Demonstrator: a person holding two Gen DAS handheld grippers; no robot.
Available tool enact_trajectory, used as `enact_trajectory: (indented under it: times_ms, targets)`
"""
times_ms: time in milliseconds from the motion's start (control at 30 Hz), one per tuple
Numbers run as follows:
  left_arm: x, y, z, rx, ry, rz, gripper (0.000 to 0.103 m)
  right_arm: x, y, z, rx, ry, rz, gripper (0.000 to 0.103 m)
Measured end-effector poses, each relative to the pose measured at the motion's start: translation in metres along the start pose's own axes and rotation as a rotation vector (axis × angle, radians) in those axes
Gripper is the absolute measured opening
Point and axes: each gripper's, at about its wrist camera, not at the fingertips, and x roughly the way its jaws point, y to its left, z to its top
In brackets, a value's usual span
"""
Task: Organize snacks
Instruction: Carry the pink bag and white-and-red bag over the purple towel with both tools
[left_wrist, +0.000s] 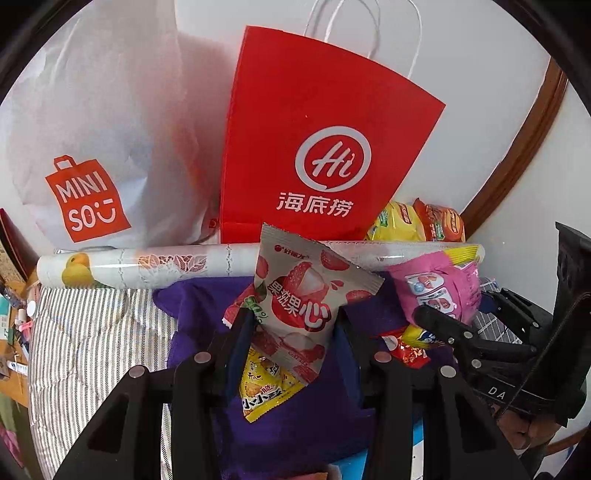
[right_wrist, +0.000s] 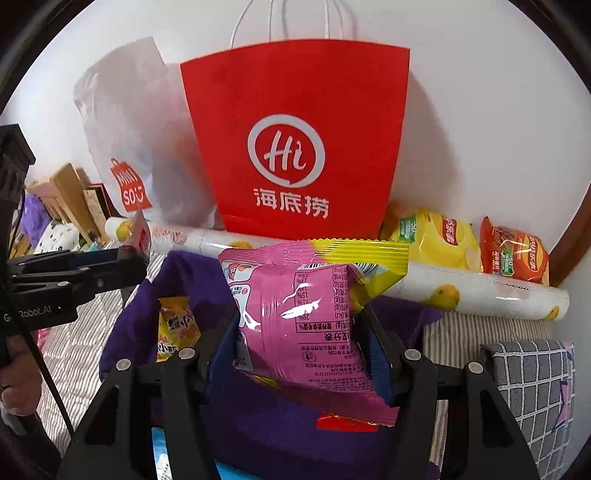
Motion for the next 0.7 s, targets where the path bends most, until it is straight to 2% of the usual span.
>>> enact_trajectory:
  times_ms: [233, 333, 700]
  targets:
    - [0.009, 0.001, -0.001, -0.005, 0.014, 0.008, 0.042, 0.021, 0.002, -0.006, -0.013, 0.064, -0.002, 0.062]
    - [0.011, 0.002, -0.002, -0.004, 0.019, 0.011, 0.042, 0.029, 0.002, -0.010, -0.008, 0.101, 0.030, 0.062]
    - [0.019, 0.005, -0.003, -0.015, 0.037, 0.009, 0.042, 0.043, 0.016, -0.019, -0.034, 0.159, 0.060, 0.062]
